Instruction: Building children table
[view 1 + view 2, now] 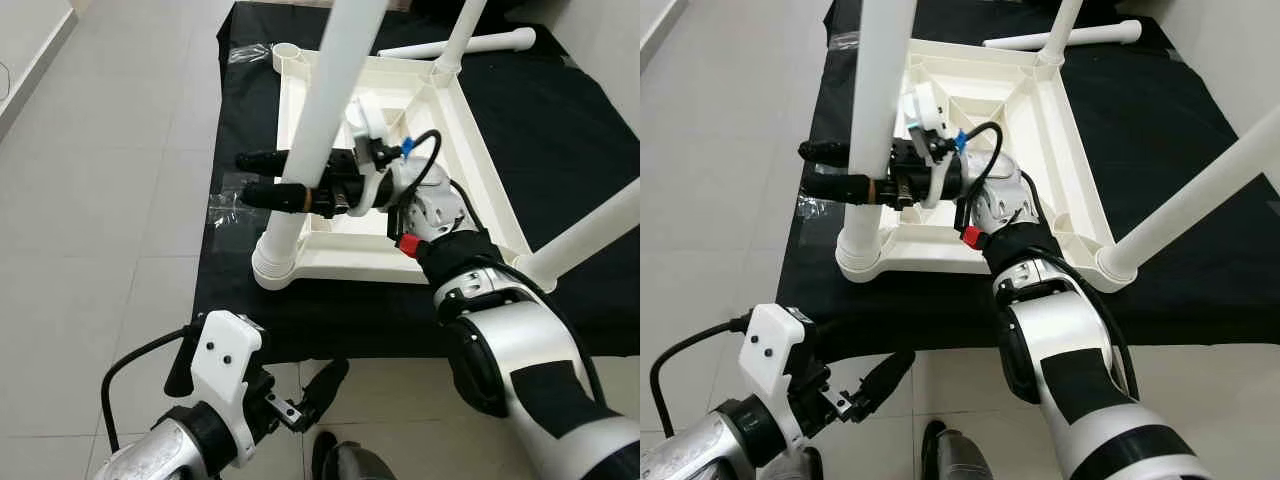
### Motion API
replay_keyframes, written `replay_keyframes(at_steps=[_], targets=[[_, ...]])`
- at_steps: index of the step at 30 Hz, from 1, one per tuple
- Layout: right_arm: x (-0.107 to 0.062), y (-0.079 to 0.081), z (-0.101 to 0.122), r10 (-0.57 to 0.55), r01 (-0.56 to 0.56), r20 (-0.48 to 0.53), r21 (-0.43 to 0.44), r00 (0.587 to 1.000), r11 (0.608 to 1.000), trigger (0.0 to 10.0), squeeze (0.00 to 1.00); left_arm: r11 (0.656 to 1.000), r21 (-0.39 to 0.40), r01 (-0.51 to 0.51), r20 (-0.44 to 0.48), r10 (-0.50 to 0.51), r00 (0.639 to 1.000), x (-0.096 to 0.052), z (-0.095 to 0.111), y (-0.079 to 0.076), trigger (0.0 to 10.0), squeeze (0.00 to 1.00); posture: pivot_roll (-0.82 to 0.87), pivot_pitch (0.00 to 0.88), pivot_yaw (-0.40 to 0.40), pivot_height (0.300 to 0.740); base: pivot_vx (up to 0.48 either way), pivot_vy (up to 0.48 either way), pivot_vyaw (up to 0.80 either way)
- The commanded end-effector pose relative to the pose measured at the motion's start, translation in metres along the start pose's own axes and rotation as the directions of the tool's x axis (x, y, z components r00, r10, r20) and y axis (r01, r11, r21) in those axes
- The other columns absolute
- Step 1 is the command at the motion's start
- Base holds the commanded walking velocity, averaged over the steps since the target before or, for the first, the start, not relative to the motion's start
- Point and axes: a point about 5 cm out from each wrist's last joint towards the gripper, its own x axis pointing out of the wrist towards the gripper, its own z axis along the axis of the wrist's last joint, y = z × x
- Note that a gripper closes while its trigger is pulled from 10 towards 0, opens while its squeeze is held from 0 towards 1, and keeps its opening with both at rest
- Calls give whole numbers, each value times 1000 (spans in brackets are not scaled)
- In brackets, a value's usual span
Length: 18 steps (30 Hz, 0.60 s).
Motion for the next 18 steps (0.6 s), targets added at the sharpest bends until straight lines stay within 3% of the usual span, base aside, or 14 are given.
replay_keyframes(at_steps=[1, 16, 18], targets=[[-7, 5, -39, -96, 114, -224, 69, 970, 991, 10000, 0, 1000, -1, -2, -11, 2, 1000, 2, -5, 0, 10000, 0, 171, 238, -161, 740, 0, 0, 0], [-12, -7, -36, -277, 302, -232, 80, 933, 950, 10000, 0, 1000, -1, -16, -1, 16, 1000, 9, -8, 5, 10000, 0, 154, 209, -169, 740, 0, 0, 0], [-15, -11, -38, -355, 379, -228, 70, 906, 923, 10000, 0, 1000, 3, -15, 4, 15, 1000, 10, -8, 5, 10000, 0, 152, 205, -171, 740, 0, 0, 0]])
